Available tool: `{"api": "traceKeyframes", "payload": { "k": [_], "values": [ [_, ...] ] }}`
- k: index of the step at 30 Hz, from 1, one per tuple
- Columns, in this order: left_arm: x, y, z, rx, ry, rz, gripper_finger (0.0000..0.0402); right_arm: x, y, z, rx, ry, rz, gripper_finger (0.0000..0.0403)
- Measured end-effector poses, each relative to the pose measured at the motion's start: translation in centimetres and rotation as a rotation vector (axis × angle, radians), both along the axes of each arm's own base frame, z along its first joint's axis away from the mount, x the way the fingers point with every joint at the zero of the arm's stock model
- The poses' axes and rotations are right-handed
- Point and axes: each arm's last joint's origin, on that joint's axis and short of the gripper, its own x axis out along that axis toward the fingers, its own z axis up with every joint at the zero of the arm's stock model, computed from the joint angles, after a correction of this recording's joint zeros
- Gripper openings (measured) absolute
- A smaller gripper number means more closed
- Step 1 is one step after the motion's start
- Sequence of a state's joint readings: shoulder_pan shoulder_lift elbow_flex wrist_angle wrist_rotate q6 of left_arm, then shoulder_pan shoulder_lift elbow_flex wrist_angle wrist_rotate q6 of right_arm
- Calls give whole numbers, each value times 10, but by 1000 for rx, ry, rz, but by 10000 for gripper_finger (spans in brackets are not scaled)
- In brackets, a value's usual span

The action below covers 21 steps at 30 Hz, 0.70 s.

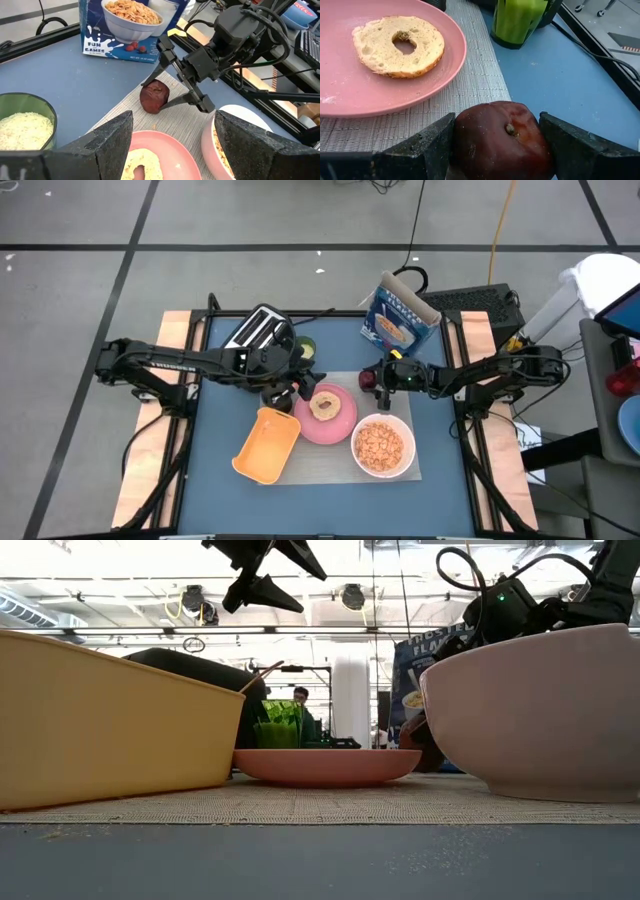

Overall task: Arrange a breakfast setting
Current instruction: Put the red apple on the gray placemat, then put the orange spoon on the gray placemat

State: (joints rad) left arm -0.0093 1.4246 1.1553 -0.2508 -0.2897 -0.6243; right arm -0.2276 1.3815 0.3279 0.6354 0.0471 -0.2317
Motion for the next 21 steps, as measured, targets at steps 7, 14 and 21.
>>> {"api": "traceKeyframes", "payload": {
  "k": [7,14,21],
  "values": [
    [0,0,0,0,0,0,283,0,0,0,-17,4,10,293],
    [0,0,0,0,0,0,283,0,0,1,-16,1,9,334],
    [0,0,0,0,0,0,283,1,0,1,-15,0,8,354]
  ]
}}
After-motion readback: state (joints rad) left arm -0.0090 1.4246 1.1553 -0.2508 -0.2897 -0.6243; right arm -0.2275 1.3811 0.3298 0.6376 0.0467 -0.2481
